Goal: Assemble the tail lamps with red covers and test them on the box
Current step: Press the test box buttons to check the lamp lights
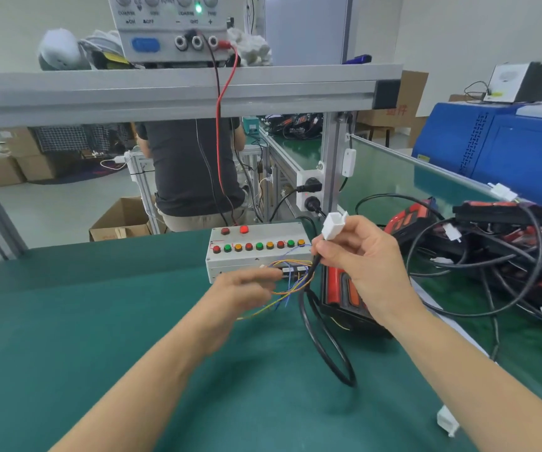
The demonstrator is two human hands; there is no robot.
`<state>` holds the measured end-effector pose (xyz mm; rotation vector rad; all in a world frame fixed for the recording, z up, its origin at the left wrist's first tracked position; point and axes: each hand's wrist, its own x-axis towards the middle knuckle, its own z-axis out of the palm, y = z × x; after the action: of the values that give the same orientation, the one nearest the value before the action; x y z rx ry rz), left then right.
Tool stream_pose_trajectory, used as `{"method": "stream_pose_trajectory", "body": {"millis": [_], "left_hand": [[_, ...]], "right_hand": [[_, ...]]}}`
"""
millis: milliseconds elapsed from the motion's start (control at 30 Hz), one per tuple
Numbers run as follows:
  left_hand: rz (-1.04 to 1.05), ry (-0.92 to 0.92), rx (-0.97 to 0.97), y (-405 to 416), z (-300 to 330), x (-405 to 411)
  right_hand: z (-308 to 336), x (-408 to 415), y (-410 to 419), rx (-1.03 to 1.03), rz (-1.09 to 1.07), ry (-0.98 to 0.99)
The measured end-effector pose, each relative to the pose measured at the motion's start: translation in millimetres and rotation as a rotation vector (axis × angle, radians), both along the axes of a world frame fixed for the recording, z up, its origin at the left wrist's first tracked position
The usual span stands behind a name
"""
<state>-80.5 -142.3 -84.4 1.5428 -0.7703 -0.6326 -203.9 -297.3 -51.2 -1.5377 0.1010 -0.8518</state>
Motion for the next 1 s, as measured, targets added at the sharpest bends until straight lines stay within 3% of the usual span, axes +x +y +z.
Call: {"method": "stream_pose_trajectory", "body": {"millis": [33, 100, 200, 267, 333, 400, 500, 600, 667, 800, 1000], "left_hand": [[0.047, 0.048, -0.012, -1, 5, 5], [0.118, -0.028, 0.143, -11, 20, 11], [-0.028, -0.040, 0.488, -37, 34, 6], [-0.036, -0.036, 0.545, -50, 36, -1], [0.059, 0.098, 0.399, -58, 40, 2], [0.111, 0.425, 0.048, -57, 46, 11], [0.163, 0.702, -0.379, -39, 52, 34], [0.190, 0.816, -0.512, -15, 47, 50], [0.175, 0.765, -0.409, -4, 41, 57], [0.183, 0.356, 0.072, 19, 37, 70], [0.304, 0.236, 0.137, 35, 30, 80]], "right_hand": [[0, 0, 2, -0.012, 0.036, 0.005], [0, 2, 7, -0.044, 0.105, 0.021], [0, 5, 17, -0.096, 0.179, 0.039], [-2, 3, 24, -0.123, 0.214, 0.043], [-4, 0, 28, -0.154, 0.254, 0.061], [-8, -6, 30, -0.228, 0.286, 0.110], [-12, -13, 30, -0.305, 0.319, 0.173], [-14, -17, 27, -0.350, 0.334, 0.273], [-18, -20, 26, -0.472, 0.354, 0.381], [-29, -25, 27, -0.699, 0.392, 0.493], [-40, -23, 30, -0.842, 0.361, 0.491]]}}
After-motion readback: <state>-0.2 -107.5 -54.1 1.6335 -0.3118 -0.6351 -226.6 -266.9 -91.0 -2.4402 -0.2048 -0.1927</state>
